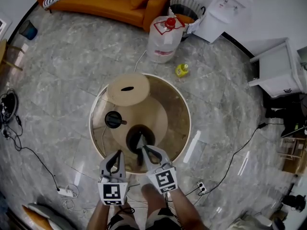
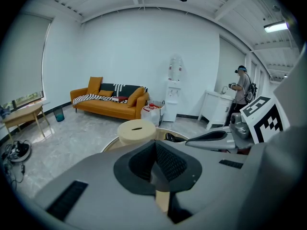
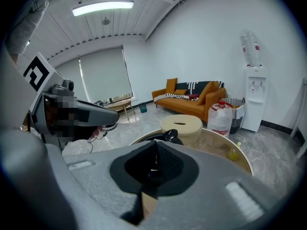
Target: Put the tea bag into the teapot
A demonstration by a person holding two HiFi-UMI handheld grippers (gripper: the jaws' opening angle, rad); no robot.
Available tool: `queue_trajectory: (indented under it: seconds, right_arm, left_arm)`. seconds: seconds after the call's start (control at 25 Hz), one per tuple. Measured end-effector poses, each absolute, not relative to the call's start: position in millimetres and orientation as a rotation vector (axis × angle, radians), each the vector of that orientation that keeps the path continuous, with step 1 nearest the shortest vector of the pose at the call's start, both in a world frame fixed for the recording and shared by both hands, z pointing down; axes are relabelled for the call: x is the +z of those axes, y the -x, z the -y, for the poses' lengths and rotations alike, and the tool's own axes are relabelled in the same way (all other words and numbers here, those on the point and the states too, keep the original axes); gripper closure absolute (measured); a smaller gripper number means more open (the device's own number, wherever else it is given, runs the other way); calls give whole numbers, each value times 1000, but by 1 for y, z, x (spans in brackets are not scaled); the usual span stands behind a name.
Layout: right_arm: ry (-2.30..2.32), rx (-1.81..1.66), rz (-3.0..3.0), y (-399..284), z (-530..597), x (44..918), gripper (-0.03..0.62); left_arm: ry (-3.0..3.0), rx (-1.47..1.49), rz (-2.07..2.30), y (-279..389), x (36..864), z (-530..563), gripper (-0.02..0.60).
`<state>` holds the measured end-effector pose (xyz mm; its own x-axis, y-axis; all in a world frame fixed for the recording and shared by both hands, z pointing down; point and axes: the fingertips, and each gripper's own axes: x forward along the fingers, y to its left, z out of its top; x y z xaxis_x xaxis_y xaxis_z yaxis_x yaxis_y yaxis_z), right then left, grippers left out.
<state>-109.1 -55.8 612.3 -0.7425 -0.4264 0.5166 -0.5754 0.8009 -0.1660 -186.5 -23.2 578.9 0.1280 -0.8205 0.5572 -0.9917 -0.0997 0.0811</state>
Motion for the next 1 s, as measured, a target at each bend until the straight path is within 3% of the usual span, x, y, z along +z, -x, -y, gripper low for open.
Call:
queue_trajectory:
  seconds: [0.28,0.32,0.52,1.0]
  right_arm:
    - [-764,452,2522,110,54,617,580]
    - [-765,458,2528,110,54,617,527]
    - [-805,481,2550,109,55,609,378]
    - [-831,456,2558,107,49,577,375]
  left_arm:
    - [-1984,525,1736,189,583,24,566]
    - [-1987,525,1735,188,582,24,566]
    - [-2007,523,1732,187,576,25,566]
    - [-2068,509,1739,186,546,22,566]
